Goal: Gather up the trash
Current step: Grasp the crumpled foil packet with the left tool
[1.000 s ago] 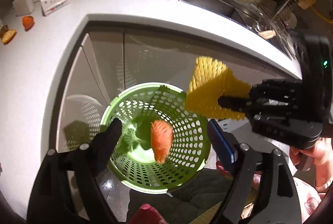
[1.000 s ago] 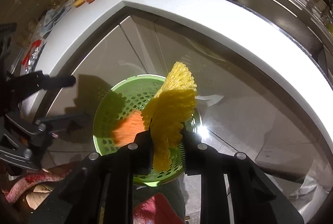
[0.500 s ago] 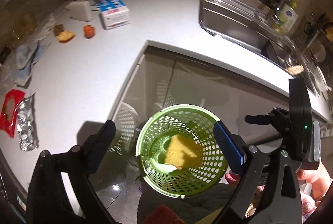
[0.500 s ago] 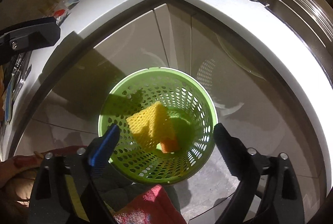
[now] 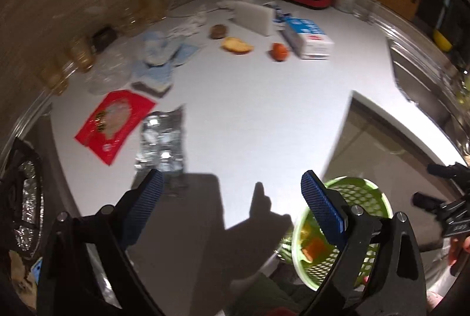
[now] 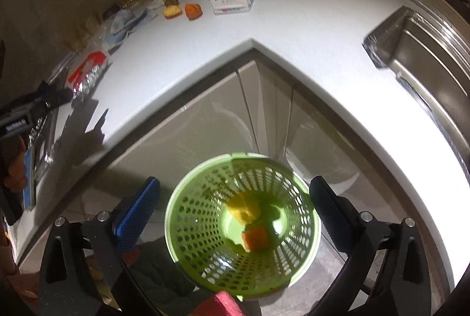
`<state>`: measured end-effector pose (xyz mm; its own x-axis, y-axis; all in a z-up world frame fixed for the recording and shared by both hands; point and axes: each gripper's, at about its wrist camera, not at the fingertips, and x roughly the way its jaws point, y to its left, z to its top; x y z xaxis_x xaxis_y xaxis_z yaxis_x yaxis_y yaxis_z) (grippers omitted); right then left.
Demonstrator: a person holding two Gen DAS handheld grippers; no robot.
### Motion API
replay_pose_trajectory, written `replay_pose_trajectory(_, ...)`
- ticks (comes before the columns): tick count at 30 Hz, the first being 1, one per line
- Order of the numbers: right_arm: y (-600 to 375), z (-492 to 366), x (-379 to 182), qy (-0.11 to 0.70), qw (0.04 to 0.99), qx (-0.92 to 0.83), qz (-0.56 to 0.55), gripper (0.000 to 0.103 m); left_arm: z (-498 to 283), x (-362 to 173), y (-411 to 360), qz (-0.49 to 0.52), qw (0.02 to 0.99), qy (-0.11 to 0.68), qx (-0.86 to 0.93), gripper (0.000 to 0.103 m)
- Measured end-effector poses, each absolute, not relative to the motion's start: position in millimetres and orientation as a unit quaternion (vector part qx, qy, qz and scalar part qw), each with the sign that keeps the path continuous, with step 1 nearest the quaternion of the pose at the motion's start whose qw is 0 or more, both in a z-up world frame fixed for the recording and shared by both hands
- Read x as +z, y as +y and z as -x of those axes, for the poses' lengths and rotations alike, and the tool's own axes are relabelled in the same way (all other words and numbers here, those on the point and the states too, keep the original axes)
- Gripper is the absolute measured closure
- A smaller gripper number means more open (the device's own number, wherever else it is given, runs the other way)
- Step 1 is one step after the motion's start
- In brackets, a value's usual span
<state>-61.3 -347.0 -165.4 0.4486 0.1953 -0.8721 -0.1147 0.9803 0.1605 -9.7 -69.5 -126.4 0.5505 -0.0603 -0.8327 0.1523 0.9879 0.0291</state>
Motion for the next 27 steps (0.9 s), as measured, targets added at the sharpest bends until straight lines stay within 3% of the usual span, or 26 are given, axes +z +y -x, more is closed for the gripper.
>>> replay_pose_trajectory(14,-287.4,-2.3,-137.7,0.497,0.863,0.072,-0.060,0.003,-48.4,-175.8,-20.8,-0.074,0.855,0.506,-0.090,0.014)
replay_pose_trajectory(23,-263.0,-22.9,-138.5,0.501,0.861,0.066,-0.056,0.002,-63.2,-185.5,-18.9,-0.065,0.842,0.520,-0.129,0.044)
replay_pose_trajectory(27,-252.0,-35.2,-136.3,0.497,0.864,0.070,-0.045,0.002,-66.6,-183.5,-20.5,-0.051,0.839,0.521,-0.147,0.047)
